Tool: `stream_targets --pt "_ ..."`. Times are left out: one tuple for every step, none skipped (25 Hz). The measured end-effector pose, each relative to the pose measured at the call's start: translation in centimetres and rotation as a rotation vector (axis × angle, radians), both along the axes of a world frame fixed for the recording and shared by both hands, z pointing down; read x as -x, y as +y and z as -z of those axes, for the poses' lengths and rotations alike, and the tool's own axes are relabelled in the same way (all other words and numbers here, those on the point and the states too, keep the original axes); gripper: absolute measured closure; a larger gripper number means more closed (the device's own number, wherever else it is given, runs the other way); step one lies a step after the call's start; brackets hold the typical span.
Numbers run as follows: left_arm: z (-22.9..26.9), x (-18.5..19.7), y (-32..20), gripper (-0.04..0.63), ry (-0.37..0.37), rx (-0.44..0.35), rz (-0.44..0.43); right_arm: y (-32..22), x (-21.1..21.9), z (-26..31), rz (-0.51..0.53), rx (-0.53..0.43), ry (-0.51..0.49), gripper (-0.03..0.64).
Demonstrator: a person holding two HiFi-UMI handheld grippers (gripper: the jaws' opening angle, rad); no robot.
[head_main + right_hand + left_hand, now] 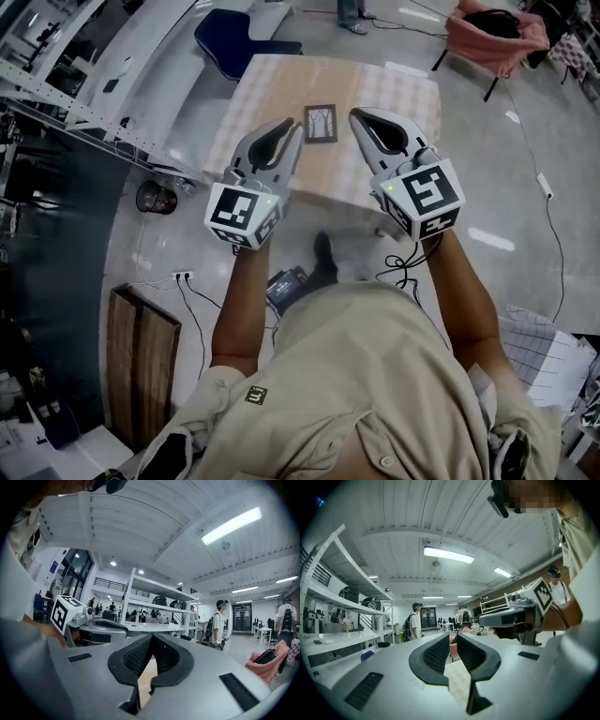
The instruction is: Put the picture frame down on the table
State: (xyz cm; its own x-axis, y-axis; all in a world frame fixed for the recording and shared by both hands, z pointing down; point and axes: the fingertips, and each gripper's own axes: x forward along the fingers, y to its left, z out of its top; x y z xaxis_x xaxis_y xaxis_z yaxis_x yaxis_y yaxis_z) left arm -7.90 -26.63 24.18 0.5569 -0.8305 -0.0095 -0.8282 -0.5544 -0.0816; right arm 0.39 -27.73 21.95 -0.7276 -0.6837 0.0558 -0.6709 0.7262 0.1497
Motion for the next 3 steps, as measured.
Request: stream_targets --pt "0.00 -0.09 0.51 0.540 0.000 0.000 0.002 0.48 -0.20 0.07 0.001 0.000 0.000 0.592" --pt "0.03 -0.20 1.01 0.540 0.000 -0.001 0.004 0.97 -0.41 0.14 0.002 0.000 0.001 0.592" --pt "0.06 -0.32 1.51 0.540 -0.001 -0.002 0.006 1.46 -0.63 0.22 0.003 -0.001 0.002 0.592"
